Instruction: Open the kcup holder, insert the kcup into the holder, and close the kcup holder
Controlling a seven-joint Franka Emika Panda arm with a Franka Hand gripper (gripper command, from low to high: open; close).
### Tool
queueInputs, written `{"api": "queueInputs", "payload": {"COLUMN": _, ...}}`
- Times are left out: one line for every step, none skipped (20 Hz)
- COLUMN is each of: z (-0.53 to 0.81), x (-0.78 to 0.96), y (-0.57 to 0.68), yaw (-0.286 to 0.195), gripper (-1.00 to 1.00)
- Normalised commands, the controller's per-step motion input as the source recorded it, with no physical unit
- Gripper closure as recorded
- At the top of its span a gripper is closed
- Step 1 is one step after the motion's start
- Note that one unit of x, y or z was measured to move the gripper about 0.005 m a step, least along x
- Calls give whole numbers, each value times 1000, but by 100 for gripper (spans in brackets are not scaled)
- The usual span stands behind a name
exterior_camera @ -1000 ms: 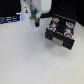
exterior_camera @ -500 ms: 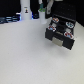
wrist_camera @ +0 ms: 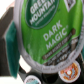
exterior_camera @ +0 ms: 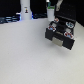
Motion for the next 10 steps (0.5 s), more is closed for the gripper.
{"api": "queueInputs", "payload": {"z": 73, "x": 47, "y": 637, "yaw": 25, "gripper": 100}}
{"api": "queueInputs", "payload": {"z": 65, "x": 41, "y": 635, "yaw": 26, "gripper": 100}}
{"api": "queueInputs", "payload": {"z": 60, "x": 40, "y": 644, "yaw": 27, "gripper": 100}}
{"api": "queueInputs", "payload": {"z": 33, "x": 15, "y": 636, "yaw": 42, "gripper": 100}}
{"api": "queueInputs", "payload": {"z": 22, "x": 12, "y": 635, "yaw": 41, "gripper": 100}}
{"api": "queueInputs", "payload": {"z": 9, "x": 24, "y": 627, "yaw": 39, "gripper": 100}}
{"api": "queueInputs", "payload": {"z": 4, "x": 22, "y": 618, "yaw": 38, "gripper": 100}}
{"api": "queueInputs", "payload": {"z": -21, "x": 5, "y": 579, "yaw": 57, "gripper": 100}}
{"api": "queueInputs", "payload": {"z": -53, "x": 12, "y": 495, "yaw": 63, "gripper": 100}}
{"api": "queueInputs", "payload": {"z": -15, "x": 57, "y": 247, "yaw": 21, "gripper": 100}}
